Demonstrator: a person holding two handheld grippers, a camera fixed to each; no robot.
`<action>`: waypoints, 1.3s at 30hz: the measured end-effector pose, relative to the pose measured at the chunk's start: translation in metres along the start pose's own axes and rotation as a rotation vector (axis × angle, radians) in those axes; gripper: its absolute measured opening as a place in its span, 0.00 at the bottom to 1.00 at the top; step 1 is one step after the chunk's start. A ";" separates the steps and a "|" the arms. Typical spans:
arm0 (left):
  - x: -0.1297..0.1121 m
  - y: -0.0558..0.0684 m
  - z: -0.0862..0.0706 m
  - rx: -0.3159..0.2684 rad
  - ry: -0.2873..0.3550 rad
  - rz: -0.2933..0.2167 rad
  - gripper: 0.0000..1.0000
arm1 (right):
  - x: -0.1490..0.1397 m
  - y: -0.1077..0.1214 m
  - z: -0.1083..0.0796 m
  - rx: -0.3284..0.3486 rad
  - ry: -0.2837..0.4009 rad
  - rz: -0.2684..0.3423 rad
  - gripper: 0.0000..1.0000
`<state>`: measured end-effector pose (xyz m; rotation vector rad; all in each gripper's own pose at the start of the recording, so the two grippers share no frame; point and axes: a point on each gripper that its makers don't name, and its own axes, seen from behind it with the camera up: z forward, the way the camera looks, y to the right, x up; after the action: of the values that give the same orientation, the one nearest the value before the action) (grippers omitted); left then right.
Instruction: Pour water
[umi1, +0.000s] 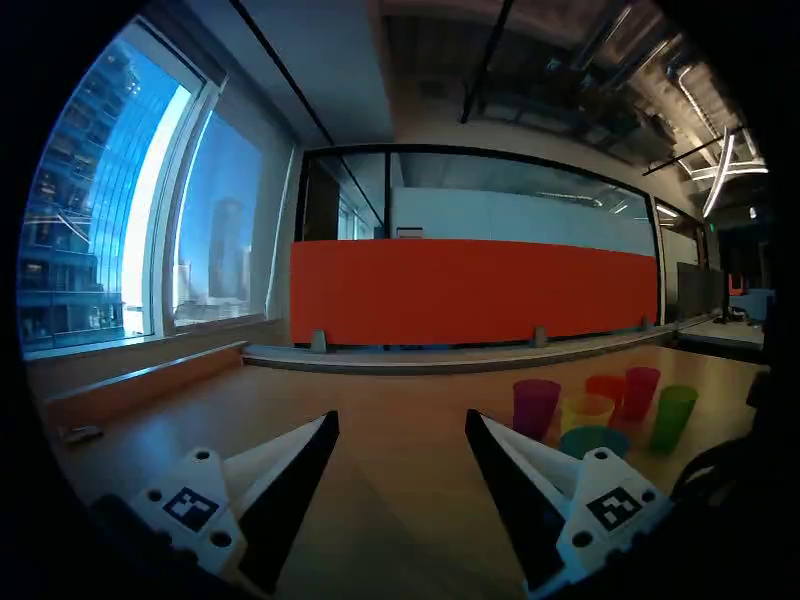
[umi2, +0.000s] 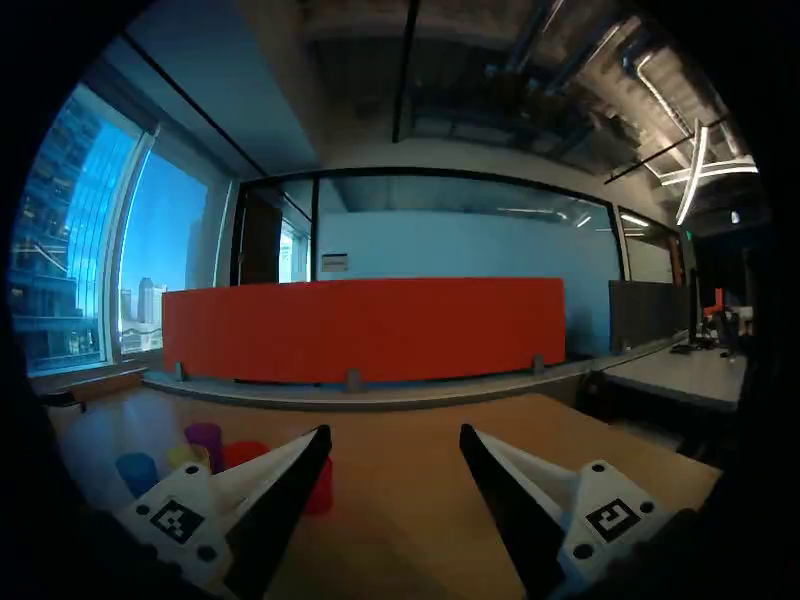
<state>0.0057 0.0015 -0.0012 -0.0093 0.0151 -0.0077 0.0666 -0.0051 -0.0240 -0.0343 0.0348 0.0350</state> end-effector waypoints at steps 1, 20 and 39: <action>0.000 -0.001 0.000 0.001 -0.002 0.000 0.94 | 0.000 0.000 0.000 0.001 0.000 0.002 1.00; -0.004 0.001 0.001 -0.002 -0.015 0.008 0.94 | 0.002 0.003 -0.002 0.001 0.005 0.001 1.00; -0.004 0.001 0.001 -0.002 -0.015 0.008 0.94 | -0.007 0.016 0.011 -0.006 0.012 -0.109 1.00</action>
<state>0.0021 0.0027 -0.0003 -0.0112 0.0001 0.0000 0.0594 0.0107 -0.0134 -0.0427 0.0449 -0.0738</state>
